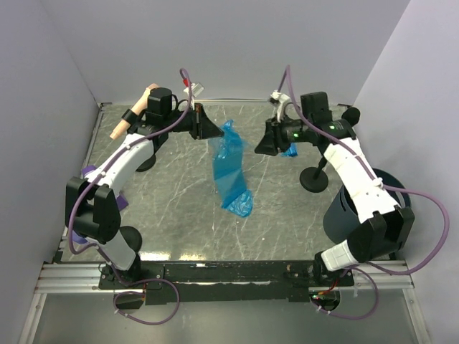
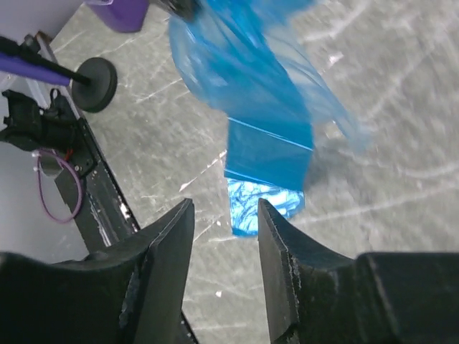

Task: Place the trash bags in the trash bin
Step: Unfold the trash bag at the center of the board.

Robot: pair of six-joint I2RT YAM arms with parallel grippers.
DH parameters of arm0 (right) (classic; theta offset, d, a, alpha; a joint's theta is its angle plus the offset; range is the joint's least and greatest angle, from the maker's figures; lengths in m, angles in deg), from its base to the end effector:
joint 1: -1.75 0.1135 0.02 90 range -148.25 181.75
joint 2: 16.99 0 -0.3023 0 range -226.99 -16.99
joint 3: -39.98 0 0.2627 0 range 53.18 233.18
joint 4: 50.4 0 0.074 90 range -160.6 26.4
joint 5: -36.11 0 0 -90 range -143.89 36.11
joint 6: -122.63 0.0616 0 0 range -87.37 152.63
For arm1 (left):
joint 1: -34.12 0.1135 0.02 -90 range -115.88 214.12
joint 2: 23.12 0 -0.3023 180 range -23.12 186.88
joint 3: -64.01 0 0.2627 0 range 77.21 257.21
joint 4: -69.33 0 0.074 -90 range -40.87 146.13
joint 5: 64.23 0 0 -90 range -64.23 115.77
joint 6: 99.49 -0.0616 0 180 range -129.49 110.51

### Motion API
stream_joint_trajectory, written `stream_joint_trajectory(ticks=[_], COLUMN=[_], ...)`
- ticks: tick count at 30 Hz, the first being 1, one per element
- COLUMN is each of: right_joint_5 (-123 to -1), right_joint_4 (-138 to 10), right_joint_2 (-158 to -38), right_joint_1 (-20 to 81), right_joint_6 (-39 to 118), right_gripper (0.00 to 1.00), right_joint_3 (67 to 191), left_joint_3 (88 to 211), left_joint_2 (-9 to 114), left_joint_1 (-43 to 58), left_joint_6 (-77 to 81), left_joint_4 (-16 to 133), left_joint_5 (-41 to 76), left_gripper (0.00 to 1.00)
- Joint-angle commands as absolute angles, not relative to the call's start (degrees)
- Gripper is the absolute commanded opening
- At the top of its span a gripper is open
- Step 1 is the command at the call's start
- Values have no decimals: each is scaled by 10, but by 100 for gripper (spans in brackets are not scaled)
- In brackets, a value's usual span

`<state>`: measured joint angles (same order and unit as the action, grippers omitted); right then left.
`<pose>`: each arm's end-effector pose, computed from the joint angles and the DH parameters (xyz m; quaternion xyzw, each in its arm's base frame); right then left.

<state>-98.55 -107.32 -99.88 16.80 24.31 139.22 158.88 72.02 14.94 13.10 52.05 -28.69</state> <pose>0.3018 0.1260 0.4108 -0.3257 0.7907 0.3672 0.3658 0.3750 -0.1835 0.3802 0.2489 0.7250 -0.5322 0.3594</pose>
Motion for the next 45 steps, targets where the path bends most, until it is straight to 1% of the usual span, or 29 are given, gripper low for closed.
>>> stream_joint_trajectory(ticks=[1,6,10,16,17,18,19,21,22,26,32,35,39,40,41,42,43,45], right_joint_5=[-955,-903,-933,-958,-971,-995,-1009,-1012,-1004,-987,-975,-977,-995,-995,-993,-992,-995,-1014], right_joint_4=[-1053,-1039,-1048,-1045,-1044,-1046,-1048,-1051,-1053,-1060,-1068,-1072,-1060,-1056,-1054,-1054,-1054,-1057], right_joint_2=[-1028,-1074,-1106,-1125,-1127,-1129,-1130,-1127,-1120,-1089,-1046,-1036,-1048,-1055,-1062,-1071,-1079,-1100], right_joint_1=[220,239,241,253,253,253,254,254,253,242,218,212,216,220,225,232,238,244], right_joint_6=[217,211,196,185,187,186,182,183,180,175,176,173,187,189,188,187,184,185], right_gripper=[48,49,49,45,43,33,19,2,0,0,0,0,1,17,26,31,34,38], right_joint_3=[1443,1492,1528,1533,1533,1535,1537,1537,1535,1505,1462,1454,1464,1474,1484,1494,1505,1527], left_joint_3=[1582,1583,1579,1579,1582,1585,1587,1593,1597,1609,1612,1616,1623,1623,1620,1615,1610,1601], left_joint_2=[679,666,653,642,642,643,643,643,644,648,651,653,657,656,654,650,645,636], left_joint_1=[143,141,141,141,141,141,141,141,141,141,142,141,138,138,137,137,137,136], left_joint_6=[136,99,83,41,33,26,13,-16,-27,-70,-130,-150,-174,-180,-187,-190,-192,-192], left_joint_4=[553,522,510,481,473,463,452,430,418,376,350,344,335,335,339,346,356,376], left_joint_5=[-327,-345,-360,-390,-392,-390,-383,-366,-352,-293,-239,-237,-269,-285,-306,-324,-340,-365], left_gripper=[1,1,1,1,1,1,1,1,1,1,1,1,1,1,1,1,1,1])
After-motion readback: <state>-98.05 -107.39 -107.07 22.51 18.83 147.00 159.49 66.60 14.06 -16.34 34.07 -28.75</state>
